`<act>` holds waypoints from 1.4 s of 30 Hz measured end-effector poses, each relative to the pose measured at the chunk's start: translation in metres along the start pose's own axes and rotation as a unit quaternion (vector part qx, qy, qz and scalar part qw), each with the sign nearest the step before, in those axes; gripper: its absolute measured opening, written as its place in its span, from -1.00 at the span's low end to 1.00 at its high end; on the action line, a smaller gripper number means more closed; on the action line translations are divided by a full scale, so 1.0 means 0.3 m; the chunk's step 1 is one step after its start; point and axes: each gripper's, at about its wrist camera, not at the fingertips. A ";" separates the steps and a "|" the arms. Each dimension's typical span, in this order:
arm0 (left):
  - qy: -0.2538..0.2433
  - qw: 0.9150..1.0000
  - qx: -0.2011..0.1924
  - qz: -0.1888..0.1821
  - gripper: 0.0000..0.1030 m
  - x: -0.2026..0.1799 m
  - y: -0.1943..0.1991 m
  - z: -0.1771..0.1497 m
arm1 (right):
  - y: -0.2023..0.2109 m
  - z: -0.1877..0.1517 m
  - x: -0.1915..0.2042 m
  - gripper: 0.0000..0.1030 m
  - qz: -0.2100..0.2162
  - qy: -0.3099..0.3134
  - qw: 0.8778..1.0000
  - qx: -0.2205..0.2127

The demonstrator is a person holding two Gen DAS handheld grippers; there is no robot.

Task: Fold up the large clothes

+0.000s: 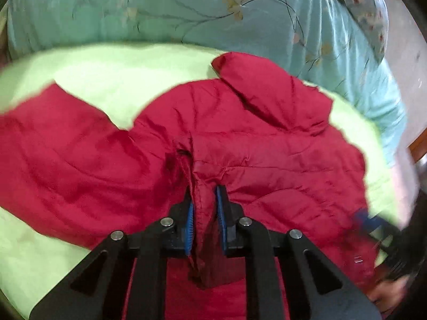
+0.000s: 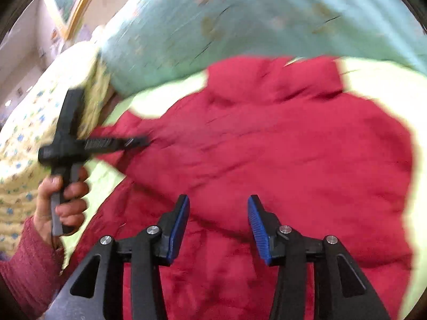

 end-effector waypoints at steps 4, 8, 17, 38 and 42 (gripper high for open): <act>-0.021 0.997 -0.008 0.069 -0.74 -0.050 -0.025 -0.026 | 0.029 0.028 -0.158 0.08 -0.067 -0.049 0.997 -0.007; -0.027 0.994 -0.018 0.104 -0.65 -0.068 -0.010 -0.044 | -0.051 0.039 -0.253 0.04 -0.068 -0.077 0.994 0.026; -0.029 0.995 -0.077 0.053 -0.64 -0.074 0.189 -0.148 | -0.134 0.021 -0.244 0.06 -0.083 -0.081 0.993 0.031; 0.014 1.000 0.021 0.016 -0.63 -0.059 -0.112 -0.126 | -0.137 0.046 -0.223 0.07 -0.114 -0.076 0.989 0.061; 0.016 1.000 0.017 0.002 -0.63 -0.054 -0.106 -0.135 | -0.172 0.035 -0.226 0.08 -0.131 -0.070 0.987 0.058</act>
Point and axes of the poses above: each gripper's, at about its wrist camera, not at the fingertips, and y roughly against the way its jaws point, x to its left, z to its top, and after that the axes turned 14 degrees about x, right-handed
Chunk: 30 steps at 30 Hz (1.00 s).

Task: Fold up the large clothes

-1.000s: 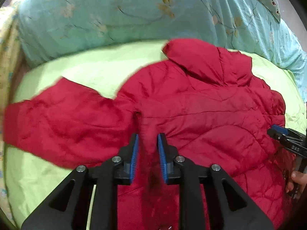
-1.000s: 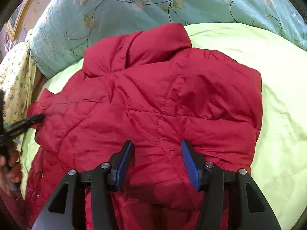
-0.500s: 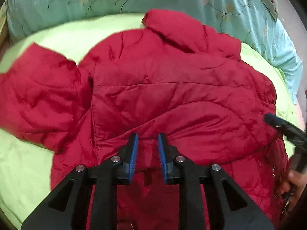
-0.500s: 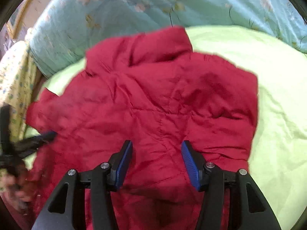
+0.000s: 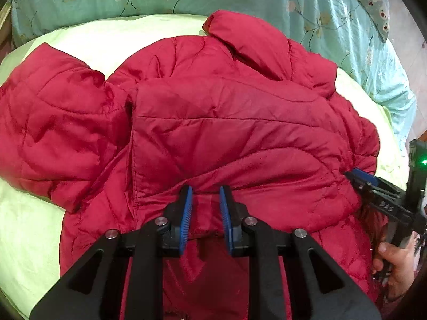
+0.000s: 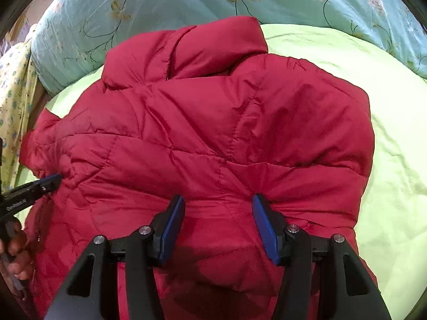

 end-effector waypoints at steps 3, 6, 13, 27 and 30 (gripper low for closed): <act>0.013 1.000 -0.009 -0.026 -0.63 0.026 0.047 -0.019 | -0.003 -0.002 0.007 0.08 -0.008 0.004 1.000 0.000; 0.026 0.999 -0.017 -0.033 -0.63 0.060 0.093 -0.040 | -0.008 -0.002 0.006 0.08 -0.007 0.004 1.000 -0.001; 0.046 0.997 -0.039 -0.038 -0.63 0.141 0.177 -0.086 | 0.047 -0.023 0.013 0.08 0.016 -0.010 1.000 -0.015; 0.107 0.992 -0.054 -0.041 -0.58 0.308 0.224 -0.159 | 0.223 -0.139 0.034 0.12 0.063 0.005 0.997 -0.039; 0.120 0.990 -0.053 -0.041 -0.41 0.338 0.224 -0.168 | 0.223 -0.145 0.042 0.14 0.068 0.006 0.997 -0.038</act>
Point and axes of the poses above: each gripper's, at about its wrist camera, not at the fingertips, and y roughly against the way its jaws point, x to its left, z to its top, and after that the axes turned 14 degrees about x, right-handed
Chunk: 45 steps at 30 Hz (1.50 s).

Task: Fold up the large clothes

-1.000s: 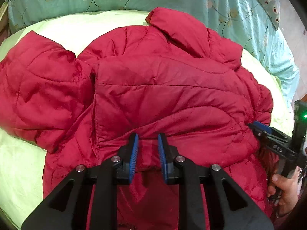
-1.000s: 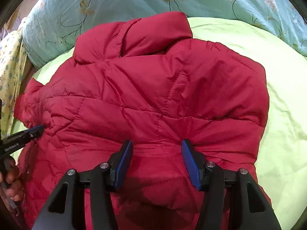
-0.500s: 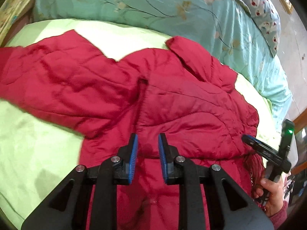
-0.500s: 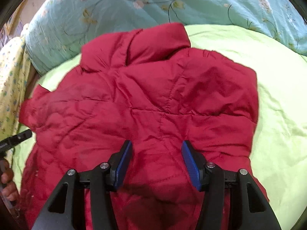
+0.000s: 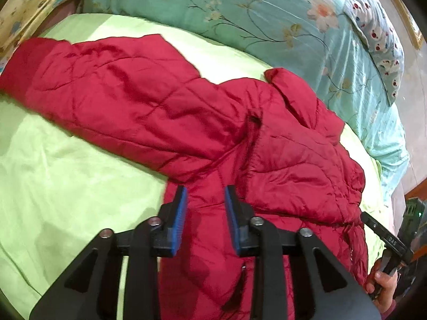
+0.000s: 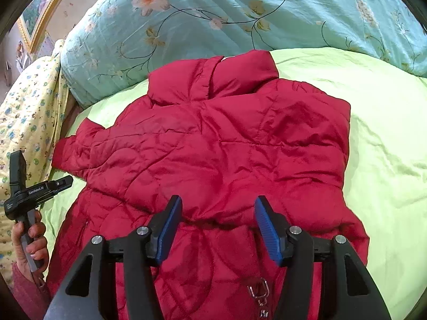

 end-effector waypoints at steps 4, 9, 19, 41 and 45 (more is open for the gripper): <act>0.016 1.000 0.000 -0.005 -0.34 0.043 0.001 -0.003 | -0.015 -0.010 0.008 0.14 0.003 -0.003 1.000 0.006; 0.066 0.998 -0.010 -0.009 0.34 0.153 0.007 0.002 | -0.017 -0.037 0.023 0.14 0.006 -0.003 1.000 0.006; 0.208 0.977 -0.024 -0.032 0.34 0.529 0.000 0.129 | -0.011 -0.077 0.066 0.14 0.014 0.009 1.000 0.007; 0.148 0.978 -0.143 0.027 -0.80 0.517 0.108 0.320 | -0.015 -0.096 0.096 0.14 0.018 0.019 1.000 0.015; 0.094 0.980 -0.173 0.014 -0.83 0.375 0.191 0.279 | -0.008 -0.099 0.094 0.14 0.024 0.018 0.999 0.011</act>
Point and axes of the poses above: each gripper's, at about its wrist camera, not at the fingertips, and y roughly against the way its jaws point, x to its left, z to its top, and after that the axes turned 14 degrees about x, right-handed
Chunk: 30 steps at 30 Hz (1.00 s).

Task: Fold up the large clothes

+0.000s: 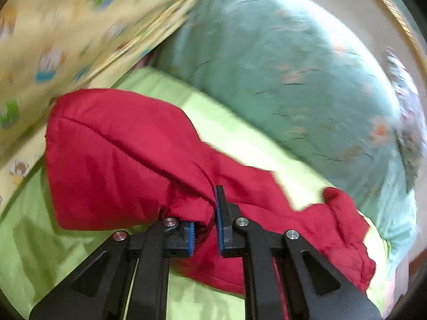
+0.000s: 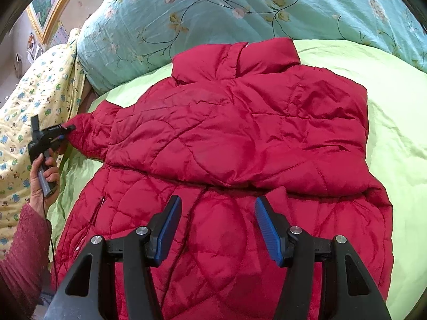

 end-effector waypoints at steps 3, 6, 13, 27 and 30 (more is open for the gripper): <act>-0.035 0.999 -0.016 -0.026 -0.83 -0.105 0.066 -0.037 | 0.007 -0.006 -0.003 0.14 0.003 -0.001 1.000 -0.002; -0.064 0.996 -0.024 -0.062 -0.83 -0.197 0.128 -0.084 | 0.016 -0.008 -0.013 0.14 0.008 -0.006 1.000 -0.004; -0.135 0.982 -0.010 -0.132 -0.83 -0.440 0.143 -0.161 | 0.048 -0.014 -0.037 0.14 0.005 -0.015 1.000 -0.017; -0.247 0.950 0.069 -0.180 -0.83 -0.842 0.006 -0.429 | 0.090 -0.033 -0.160 0.14 0.025 -0.061 0.997 -0.029; -0.256 0.945 0.090 -0.182 -0.83 -0.892 -0.042 -0.473 | 0.099 -0.034 -0.186 0.14 0.034 -0.070 0.996 -0.034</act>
Point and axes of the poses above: each gripper's, at about its wrist camera, not at the fingertips, and y roughly against the way its jaws point, x to its left, z to its top, and after that the axes turned 14 degrees about x, right-handed
